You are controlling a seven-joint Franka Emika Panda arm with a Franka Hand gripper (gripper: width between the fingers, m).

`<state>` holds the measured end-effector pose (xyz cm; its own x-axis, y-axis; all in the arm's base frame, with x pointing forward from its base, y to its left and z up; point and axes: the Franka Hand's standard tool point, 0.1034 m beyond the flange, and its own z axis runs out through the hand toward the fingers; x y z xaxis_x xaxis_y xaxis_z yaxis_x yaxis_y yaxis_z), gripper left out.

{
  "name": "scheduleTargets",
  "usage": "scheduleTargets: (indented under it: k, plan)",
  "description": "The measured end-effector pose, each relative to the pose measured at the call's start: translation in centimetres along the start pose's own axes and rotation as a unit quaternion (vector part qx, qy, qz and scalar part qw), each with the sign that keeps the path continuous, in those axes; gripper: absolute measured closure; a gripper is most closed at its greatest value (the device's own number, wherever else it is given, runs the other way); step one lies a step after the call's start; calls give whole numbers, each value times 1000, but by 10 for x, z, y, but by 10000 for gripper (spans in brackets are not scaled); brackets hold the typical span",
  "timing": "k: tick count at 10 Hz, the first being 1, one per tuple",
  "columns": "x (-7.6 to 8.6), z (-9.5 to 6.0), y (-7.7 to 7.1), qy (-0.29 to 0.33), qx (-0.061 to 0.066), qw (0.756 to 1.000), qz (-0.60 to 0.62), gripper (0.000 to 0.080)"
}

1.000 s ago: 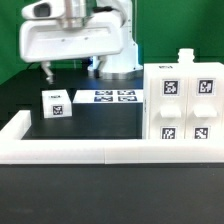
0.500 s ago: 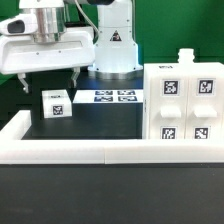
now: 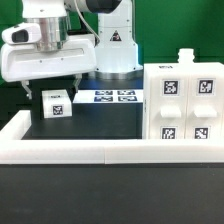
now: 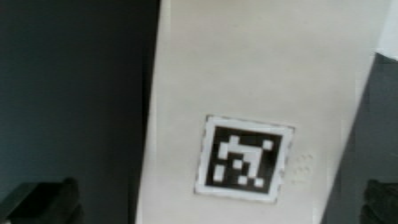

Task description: Assemble cabinet

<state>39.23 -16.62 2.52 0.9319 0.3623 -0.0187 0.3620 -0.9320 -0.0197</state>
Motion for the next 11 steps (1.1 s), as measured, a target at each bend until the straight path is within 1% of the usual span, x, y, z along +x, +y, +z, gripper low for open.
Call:
scheduleTargets:
  k: [2,4,5,6,7,11]
  plan:
    - [-2,8,-2,-3,0,1000,0,2]
    - [-2,10,-3,-4,1,1000,-1,2]
    - [-2,10,-3,-4,1,1000,-1,129]
    - [-2,9,-3,-4,1,1000,-1,129]
    - [-2,9,-3,-4,1,1000,-1,245]
    - [-2,9,-3,-4,1,1000,-1,242]
